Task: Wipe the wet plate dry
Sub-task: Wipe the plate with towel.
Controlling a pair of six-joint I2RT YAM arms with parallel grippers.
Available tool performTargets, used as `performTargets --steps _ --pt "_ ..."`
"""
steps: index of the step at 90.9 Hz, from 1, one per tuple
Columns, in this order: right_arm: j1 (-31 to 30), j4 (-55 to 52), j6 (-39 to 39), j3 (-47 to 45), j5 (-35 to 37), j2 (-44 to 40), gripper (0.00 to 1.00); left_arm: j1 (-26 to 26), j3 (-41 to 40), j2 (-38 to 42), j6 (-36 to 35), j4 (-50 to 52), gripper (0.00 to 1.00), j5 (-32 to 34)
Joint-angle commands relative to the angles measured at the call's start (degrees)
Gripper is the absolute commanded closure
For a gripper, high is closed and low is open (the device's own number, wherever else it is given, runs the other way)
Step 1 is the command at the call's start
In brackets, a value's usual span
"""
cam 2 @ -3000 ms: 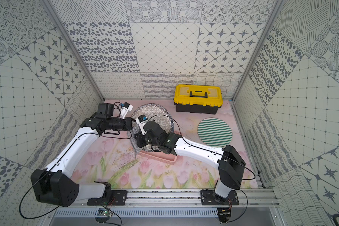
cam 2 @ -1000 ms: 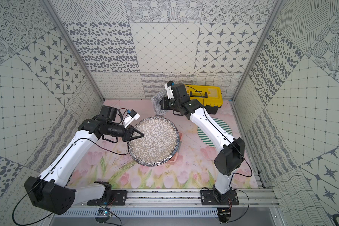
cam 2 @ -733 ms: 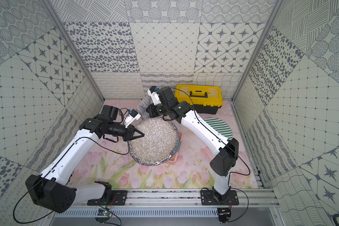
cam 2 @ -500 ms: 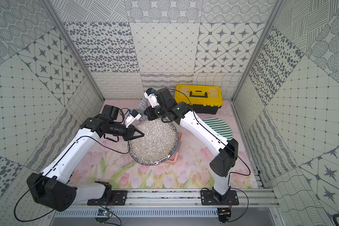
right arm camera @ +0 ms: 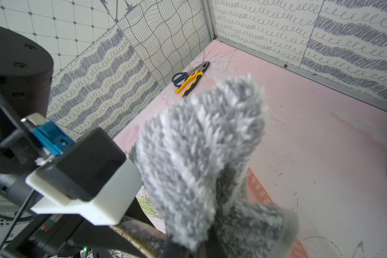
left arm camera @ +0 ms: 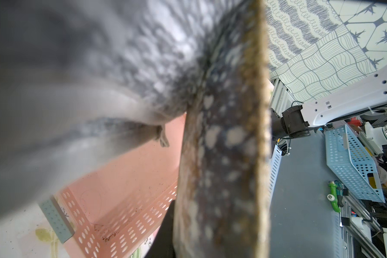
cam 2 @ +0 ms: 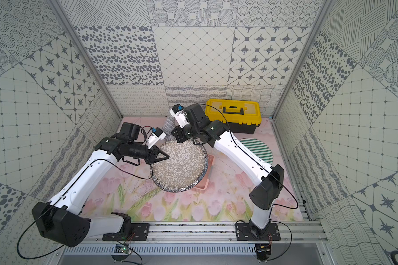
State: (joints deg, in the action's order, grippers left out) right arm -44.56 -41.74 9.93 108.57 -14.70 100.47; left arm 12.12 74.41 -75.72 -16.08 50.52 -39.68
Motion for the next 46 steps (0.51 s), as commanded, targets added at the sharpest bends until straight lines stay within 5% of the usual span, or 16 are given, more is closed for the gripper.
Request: performTargets --steps 1,46 --pt "0.9 -3.8 -2.2 -2.7 -0.9 -3.3 1.00 0.0 2.2 0.5 3.0 -12.3 1.00 -11.1" --pt "5.7 -2.0 -2.1 -11.9 -1.7 -8.5 1.00 0.1 3.1 0.6 4.1 -12.9 1.00 -13.4"
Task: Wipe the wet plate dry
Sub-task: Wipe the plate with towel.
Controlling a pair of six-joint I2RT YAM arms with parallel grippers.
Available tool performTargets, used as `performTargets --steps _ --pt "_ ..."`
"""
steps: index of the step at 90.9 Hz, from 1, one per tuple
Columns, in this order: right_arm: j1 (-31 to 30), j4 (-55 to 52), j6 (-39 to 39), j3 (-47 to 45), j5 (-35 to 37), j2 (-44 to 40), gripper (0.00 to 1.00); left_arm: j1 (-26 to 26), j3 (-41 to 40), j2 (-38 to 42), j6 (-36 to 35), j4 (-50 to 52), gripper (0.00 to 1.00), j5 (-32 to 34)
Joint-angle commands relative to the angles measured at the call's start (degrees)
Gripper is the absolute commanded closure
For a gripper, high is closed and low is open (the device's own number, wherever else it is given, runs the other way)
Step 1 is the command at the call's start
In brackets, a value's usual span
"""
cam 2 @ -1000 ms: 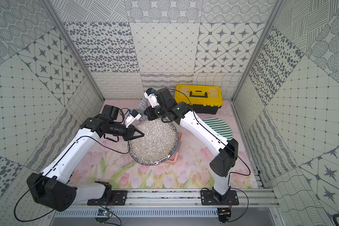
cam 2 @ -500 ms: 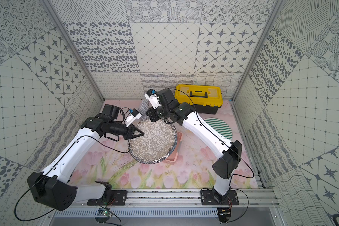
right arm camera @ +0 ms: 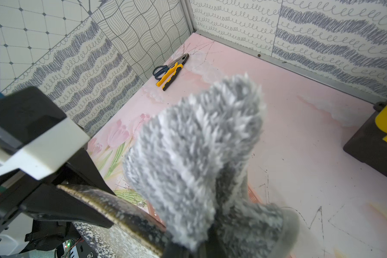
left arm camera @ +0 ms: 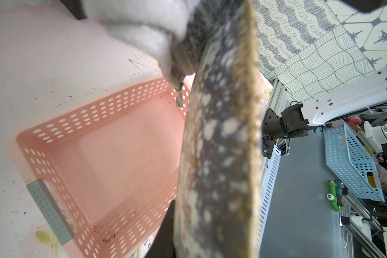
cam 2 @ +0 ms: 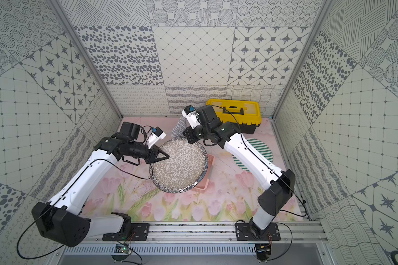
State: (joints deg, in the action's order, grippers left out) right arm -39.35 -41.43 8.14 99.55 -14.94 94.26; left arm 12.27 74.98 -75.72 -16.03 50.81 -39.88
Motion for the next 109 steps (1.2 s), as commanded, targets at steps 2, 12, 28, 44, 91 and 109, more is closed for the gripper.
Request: performTargets --steps 2,12,28,44,91,109 --pt "0.7 -2.0 -0.3 -3.3 -1.5 -2.7 1.00 -0.2 2.6 0.5 4.2 -13.2 1.00 -13.2" --pt "2.3 -0.7 0.3 -5.7 -1.7 -4.4 1.00 -0.5 3.2 0.3 4.9 -13.8 1.00 -13.2" --pt "4.1 0.3 0.7 -8.5 -2.7 -6.2 1.00 -1.9 3.6 0.0 8.2 -16.1 1.00 -15.5" --pt "5.7 1.0 1.2 -10.9 -3.2 -8.0 1.00 -4.0 3.5 -0.2 11.7 -19.1 1.00 -17.6" --pt "9.0 5.2 2.7 -19.3 -7.6 -11.7 1.00 -10.5 2.8 -0.6 17.2 -24.0 1.00 -23.8" --pt "9.7 6.8 3.1 -22.0 -10.1 -13.2 1.00 -12.3 2.3 -0.8 20.2 -27.5 1.00 -24.9"
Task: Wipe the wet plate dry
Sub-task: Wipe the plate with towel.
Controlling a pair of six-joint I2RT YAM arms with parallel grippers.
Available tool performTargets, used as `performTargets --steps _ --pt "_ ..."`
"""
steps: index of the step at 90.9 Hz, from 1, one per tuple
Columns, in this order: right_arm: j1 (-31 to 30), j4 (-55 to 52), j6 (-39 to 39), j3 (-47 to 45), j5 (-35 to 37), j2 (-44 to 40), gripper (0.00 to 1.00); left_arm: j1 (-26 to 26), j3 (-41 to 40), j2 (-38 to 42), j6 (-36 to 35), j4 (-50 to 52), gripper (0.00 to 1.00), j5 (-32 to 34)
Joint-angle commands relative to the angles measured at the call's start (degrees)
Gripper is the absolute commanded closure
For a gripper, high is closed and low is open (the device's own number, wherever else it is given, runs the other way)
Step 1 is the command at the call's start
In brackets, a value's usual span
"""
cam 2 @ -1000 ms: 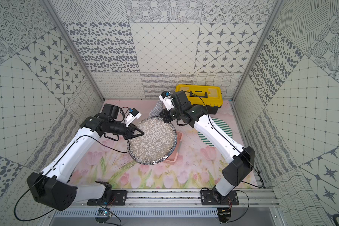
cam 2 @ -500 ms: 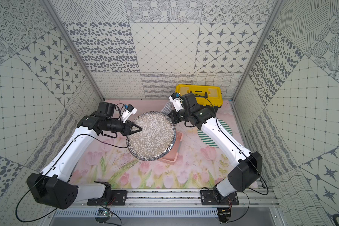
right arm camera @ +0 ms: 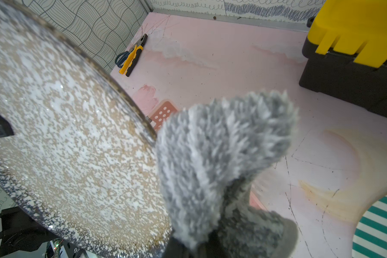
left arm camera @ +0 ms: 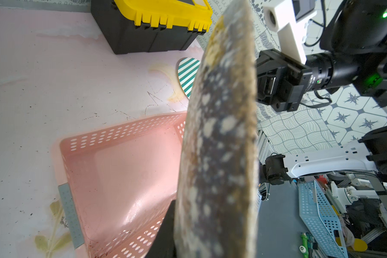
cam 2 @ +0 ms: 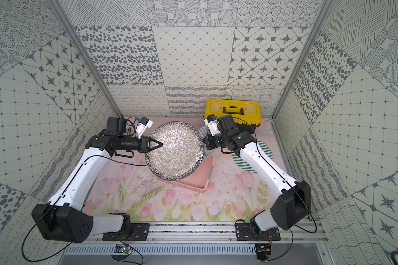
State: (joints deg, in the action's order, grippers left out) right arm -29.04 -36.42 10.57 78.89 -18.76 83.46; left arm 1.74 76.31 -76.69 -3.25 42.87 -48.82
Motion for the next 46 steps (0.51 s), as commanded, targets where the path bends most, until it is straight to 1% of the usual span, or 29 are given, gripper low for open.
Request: performTargets --steps 1,23,46 --pt "-0.7 2.0 0.6 -1.5 -6.4 -2.4 1.00 -1.8 0.9 0.2 7.6 -19.7 1.00 -16.0" --pt "0.1 3.9 1.1 -5.1 -8.2 -3.4 1.00 -3.3 0.2 -0.4 12.3 -24.1 1.00 -18.9" --pt "1.4 6.8 1.7 -8.7 -11.6 -3.9 1.00 -3.9 -0.6 -0.4 14.7 -26.1 1.00 -21.0"
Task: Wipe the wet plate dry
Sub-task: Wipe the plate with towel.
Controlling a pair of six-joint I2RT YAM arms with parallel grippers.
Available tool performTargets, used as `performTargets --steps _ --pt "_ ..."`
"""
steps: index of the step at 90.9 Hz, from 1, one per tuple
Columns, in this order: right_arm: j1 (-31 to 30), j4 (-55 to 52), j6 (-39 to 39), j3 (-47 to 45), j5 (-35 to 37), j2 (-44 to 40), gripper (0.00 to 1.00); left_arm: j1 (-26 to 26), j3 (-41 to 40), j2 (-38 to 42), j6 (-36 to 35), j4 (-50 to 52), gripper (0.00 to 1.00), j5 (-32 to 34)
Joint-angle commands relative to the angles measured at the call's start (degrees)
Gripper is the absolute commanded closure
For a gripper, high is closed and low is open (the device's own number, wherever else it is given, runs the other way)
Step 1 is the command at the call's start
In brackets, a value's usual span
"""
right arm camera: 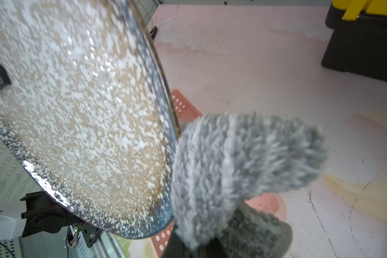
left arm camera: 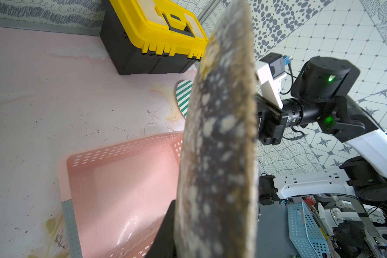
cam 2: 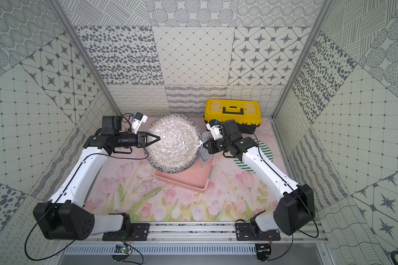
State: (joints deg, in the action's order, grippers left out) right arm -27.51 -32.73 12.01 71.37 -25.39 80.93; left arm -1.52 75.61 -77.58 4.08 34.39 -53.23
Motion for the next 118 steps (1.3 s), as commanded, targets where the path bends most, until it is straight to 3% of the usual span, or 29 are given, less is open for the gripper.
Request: performTargets --steps 1,36,72,118 --pt "-0.1 3.1 0.2 -1.3 -5.1 -1.4 1.00 -0.7 0.1 0.4 7.6 -17.8 1.00 -16.6" --pt "-0.2 6.9 1.0 -5.0 -6.5 -0.9 1.00 -0.9 -1.1 -0.5 11.7 -20.8 1.00 -17.6" --pt "-1.1 12.1 2.2 -8.0 -10.1 -3.9 1.00 -0.9 -2.8 -1.4 14.0 -21.6 1.00 -13.4" --pt "-7.1 11.1 -0.8 -5.7 -1.8 -1.2 1.00 -0.9 -3.3 -1.4 19.0 -23.1 1.00 -15.3"
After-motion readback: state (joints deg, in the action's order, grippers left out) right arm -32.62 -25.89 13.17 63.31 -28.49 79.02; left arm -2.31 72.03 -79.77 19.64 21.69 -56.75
